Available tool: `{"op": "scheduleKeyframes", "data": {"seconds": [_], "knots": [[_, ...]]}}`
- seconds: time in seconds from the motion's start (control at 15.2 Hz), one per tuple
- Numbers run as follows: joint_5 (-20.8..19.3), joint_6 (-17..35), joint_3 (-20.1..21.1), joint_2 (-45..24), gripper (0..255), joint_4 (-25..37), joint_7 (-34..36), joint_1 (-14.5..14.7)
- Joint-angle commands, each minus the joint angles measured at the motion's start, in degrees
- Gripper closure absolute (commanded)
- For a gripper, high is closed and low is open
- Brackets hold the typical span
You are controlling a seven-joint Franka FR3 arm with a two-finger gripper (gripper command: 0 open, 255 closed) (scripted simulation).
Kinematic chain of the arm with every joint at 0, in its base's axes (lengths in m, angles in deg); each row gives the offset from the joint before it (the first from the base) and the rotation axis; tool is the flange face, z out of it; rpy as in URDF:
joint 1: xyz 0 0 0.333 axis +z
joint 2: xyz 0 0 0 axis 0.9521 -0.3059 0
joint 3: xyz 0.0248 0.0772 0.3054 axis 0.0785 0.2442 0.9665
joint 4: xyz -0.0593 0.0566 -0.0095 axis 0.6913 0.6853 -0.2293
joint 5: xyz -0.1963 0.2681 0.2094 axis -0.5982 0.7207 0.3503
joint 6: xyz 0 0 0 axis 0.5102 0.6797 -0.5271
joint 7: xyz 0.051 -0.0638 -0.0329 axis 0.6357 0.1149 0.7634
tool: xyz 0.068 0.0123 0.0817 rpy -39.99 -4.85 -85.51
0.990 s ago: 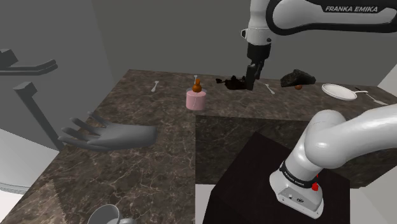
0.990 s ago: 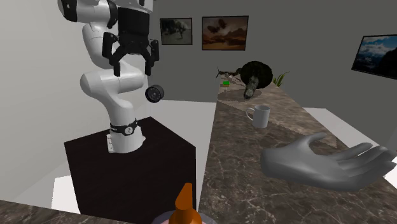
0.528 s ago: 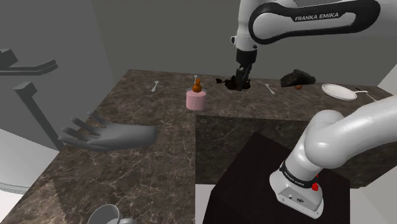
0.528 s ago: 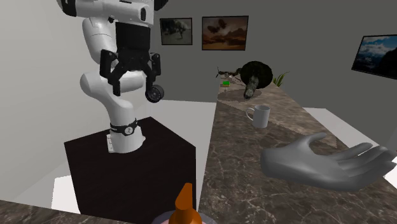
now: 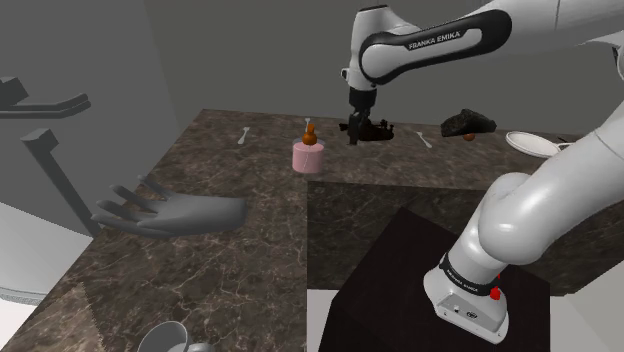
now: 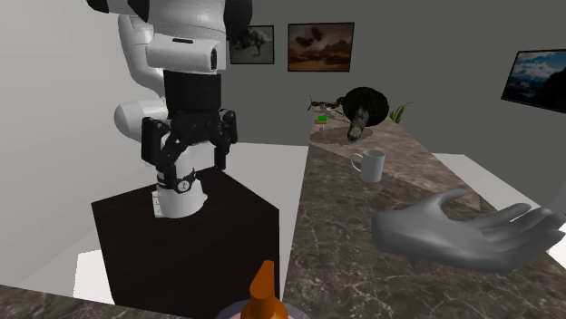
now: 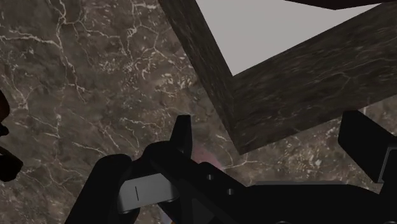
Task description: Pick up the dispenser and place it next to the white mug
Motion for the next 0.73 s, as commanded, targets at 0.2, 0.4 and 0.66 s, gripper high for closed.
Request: {"op": "scheduleKeyframes", "data": {"seconds": [0.2, 0.4, 0.66], "knots": [[1.66, 7.38, -2.5, -10.77, 0, 4.83, -5.38, 0.0], [3.5, 10.55, -3.38, -17.27, 0, 8.85, -8.64, -0.04], [6.55, 13.62, -3.8, -26.05, 0, 15.3, -13.07, -0.56]]}}
